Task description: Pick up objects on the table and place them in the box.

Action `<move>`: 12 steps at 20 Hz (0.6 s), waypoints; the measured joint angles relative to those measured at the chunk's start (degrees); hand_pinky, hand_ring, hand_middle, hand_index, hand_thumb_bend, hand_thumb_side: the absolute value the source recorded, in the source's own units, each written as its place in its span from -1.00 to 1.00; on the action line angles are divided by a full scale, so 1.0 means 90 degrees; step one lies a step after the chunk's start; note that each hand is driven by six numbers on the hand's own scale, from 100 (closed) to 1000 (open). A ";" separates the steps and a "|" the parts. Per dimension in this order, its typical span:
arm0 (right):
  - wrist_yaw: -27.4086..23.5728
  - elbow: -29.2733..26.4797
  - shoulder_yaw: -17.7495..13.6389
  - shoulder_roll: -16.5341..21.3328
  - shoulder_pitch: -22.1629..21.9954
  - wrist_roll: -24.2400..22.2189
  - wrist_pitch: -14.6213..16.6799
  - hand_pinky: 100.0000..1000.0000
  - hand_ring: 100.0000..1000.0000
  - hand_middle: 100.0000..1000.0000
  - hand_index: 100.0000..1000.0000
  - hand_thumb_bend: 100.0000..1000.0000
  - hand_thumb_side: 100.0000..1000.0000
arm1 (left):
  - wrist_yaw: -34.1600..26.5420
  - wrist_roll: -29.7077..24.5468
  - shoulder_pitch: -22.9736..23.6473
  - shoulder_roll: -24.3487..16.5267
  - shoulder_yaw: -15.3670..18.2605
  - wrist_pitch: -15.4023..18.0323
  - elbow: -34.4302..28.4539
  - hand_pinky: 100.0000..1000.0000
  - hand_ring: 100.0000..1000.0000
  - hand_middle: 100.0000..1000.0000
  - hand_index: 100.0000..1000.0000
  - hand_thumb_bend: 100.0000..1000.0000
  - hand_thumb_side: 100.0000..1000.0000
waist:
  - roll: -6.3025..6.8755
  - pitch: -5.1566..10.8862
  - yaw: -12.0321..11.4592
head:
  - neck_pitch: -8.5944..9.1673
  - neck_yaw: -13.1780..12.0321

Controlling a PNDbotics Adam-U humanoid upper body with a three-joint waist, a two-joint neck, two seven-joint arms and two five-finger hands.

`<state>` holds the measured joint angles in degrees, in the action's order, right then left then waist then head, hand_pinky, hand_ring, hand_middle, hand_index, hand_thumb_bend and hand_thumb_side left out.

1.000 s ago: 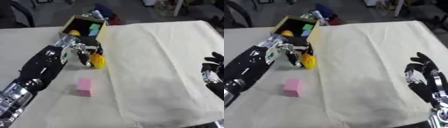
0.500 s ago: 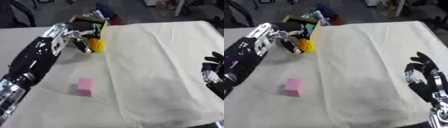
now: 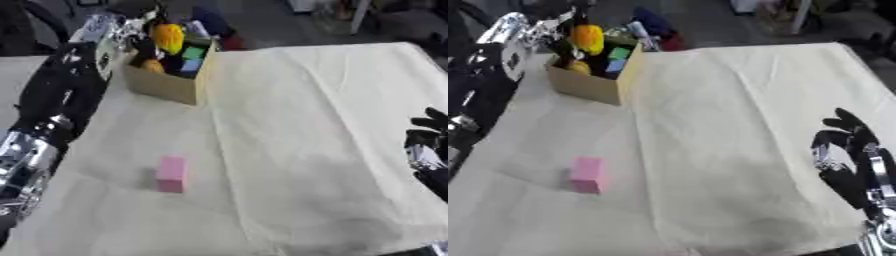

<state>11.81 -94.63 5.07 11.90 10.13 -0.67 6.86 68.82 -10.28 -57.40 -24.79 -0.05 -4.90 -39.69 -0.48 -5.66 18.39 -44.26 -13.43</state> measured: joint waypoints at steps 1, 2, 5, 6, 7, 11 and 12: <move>-0.0008 0.0001 0.0009 -0.0005 0.0002 -0.0009 -0.0001 0.68 0.50 0.53 0.87 -1.00 -0.26 | 0.0066 0.0141 -0.0005 0.0031 0.0075 -0.0141 0.0148 0.25 0.17 0.17 0.51 -0.26 -0.87 | 0.0000 -0.0001 0.0027 | 0.0000 -0.0008; -0.0014 0.0001 0.0018 -0.0005 0.0003 -0.0017 0.0003 0.68 0.50 0.53 0.87 -1.00 -0.26 | 0.0104 0.0267 -0.0005 0.0052 0.0127 -0.0252 0.0262 0.42 0.38 0.35 0.62 -0.19 -0.68 | -0.0002 -0.0003 0.0042 | 0.0000 -0.0010; -0.0026 0.0009 0.0029 -0.0005 0.0005 -0.0022 0.0006 0.68 0.50 0.53 0.87 -1.00 -0.26 | 0.0133 0.0591 -0.0004 0.0067 0.0197 -0.0453 0.0402 0.52 0.48 0.51 0.74 -0.11 -0.40 | -0.0014 -0.0006 0.0043 | 0.0000 -0.0010; -0.0028 0.0013 0.0028 -0.0005 0.0005 -0.0022 0.0006 0.68 0.50 0.53 0.87 -1.00 -0.26 | 0.0123 0.0692 -0.0002 0.0065 0.0206 -0.0487 0.0397 0.55 0.52 0.55 0.76 -0.11 -0.31 | -0.0019 -0.0006 0.0038 | 0.0000 -0.0010; -0.0029 0.0015 0.0028 -0.0005 0.0005 -0.0022 0.0006 0.68 0.50 0.53 0.87 -1.00 -0.26 | 0.0089 0.0786 0.0003 0.0058 0.0209 -0.0501 0.0365 0.55 0.52 0.55 0.77 -0.11 -0.30 | -0.0021 -0.0006 0.0022 | 0.0000 -0.0010; -0.0030 0.0018 0.0022 -0.0005 0.0004 -0.0016 0.0003 0.68 0.50 0.53 0.87 -1.00 -0.26 | -0.0309 0.0933 0.0105 -0.0145 0.0186 -0.0291 -0.0011 0.41 0.39 0.37 0.65 -0.28 -0.48 | -0.0021 -0.0006 -0.0080 | 0.0000 0.0003; -0.0030 0.0020 0.0014 -0.0005 0.0003 -0.0015 0.0002 0.68 0.50 0.53 0.87 -1.00 -0.26 | -0.0482 0.0894 0.0143 -0.0218 0.0162 -0.0143 -0.0173 0.28 0.22 0.18 0.56 -0.39 -0.69 | -0.0021 -0.0006 -0.0101 | 0.0000 0.0008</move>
<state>11.54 -94.45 5.19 11.85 10.16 -0.80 6.87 64.48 -2.24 -56.11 -26.74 1.40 -6.19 -41.25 -0.67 -5.71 17.48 -44.27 -13.36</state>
